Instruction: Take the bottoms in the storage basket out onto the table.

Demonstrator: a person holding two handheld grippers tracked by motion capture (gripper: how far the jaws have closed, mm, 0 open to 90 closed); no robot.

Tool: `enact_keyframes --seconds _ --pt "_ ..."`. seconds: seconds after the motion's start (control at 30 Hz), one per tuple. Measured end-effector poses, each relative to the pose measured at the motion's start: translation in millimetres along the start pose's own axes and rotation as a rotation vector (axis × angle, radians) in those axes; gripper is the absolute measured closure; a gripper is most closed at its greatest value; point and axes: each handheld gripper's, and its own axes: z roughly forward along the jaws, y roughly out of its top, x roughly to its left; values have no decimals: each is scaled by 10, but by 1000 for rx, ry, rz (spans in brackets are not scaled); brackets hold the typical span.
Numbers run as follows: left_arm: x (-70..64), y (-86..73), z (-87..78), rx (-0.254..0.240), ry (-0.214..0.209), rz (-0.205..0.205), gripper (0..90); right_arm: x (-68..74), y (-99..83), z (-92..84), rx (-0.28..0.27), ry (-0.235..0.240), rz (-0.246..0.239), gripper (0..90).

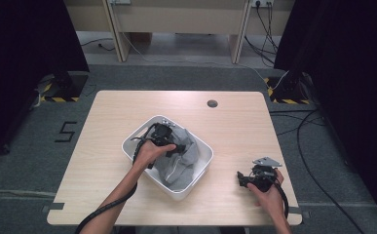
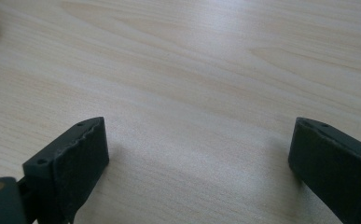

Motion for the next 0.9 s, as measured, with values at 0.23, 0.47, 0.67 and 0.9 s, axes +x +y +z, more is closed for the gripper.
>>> enact_keyframes --seconds 0.23,0.47,0.67,0.9 --pt "-9 -73 74 5 22 38 140 0 -1 2 -2 0 0 57" --pt "-50 -140 68 -5 53 57 240 0 -1 1 -2 0 0 57" --pt "-57 -113 49 30 58 58 374 0 -1 2 -2 0 0 56" --pt "-94 -113 24 15 84 70 560 1 0 2 -2 0 1 56"
